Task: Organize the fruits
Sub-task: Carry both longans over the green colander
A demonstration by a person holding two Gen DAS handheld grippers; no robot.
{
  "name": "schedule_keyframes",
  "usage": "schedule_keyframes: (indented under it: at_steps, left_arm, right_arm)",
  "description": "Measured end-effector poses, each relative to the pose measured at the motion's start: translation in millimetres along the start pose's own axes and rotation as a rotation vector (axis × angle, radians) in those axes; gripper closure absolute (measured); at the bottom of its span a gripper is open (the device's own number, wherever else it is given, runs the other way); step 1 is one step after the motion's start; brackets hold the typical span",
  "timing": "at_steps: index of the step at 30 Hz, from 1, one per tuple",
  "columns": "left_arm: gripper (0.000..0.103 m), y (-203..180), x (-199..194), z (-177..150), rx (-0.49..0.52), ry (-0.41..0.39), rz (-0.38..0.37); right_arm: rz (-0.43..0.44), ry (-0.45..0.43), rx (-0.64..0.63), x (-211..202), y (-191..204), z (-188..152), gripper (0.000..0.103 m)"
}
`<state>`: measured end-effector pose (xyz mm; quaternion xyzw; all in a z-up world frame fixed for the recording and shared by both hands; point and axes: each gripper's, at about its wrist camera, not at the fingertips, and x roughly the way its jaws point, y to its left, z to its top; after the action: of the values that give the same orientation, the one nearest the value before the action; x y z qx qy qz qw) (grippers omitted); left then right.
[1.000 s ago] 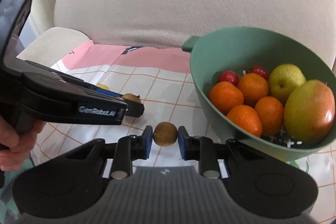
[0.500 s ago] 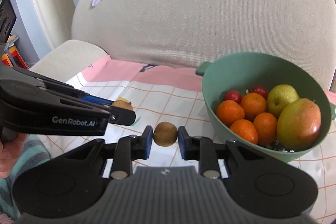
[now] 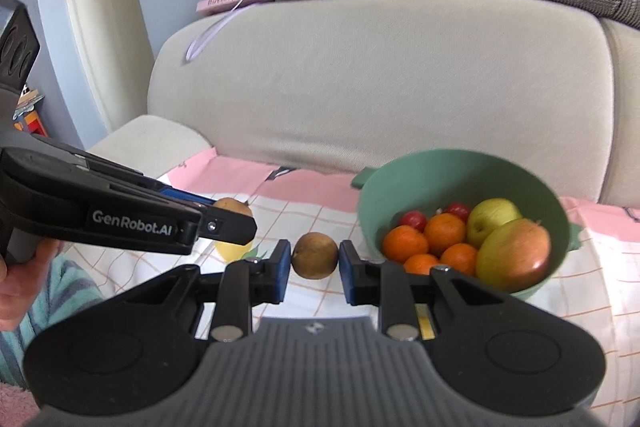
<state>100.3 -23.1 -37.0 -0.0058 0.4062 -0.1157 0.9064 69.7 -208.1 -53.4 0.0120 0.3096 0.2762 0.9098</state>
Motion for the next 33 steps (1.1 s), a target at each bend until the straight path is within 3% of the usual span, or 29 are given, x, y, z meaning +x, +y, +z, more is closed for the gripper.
schedule_keyframes:
  at_steps: [8,19,33]
  left_arm:
    - [0.074,-26,17,21,0.081,-0.002,-0.029]
    - [0.074,-46,53,52,0.199,0.024,-0.05]
    - [0.074,-51,106,63,0.367,0.119,-0.036]
  right_arm:
    - [-0.076,-0.041,0.009,-5,-17,6,0.081]
    - [-0.165,-0.01,0.014,15,-60,27,0.081]
    - [-0.122,0.202,-0.105,77,-90,39,0.081]
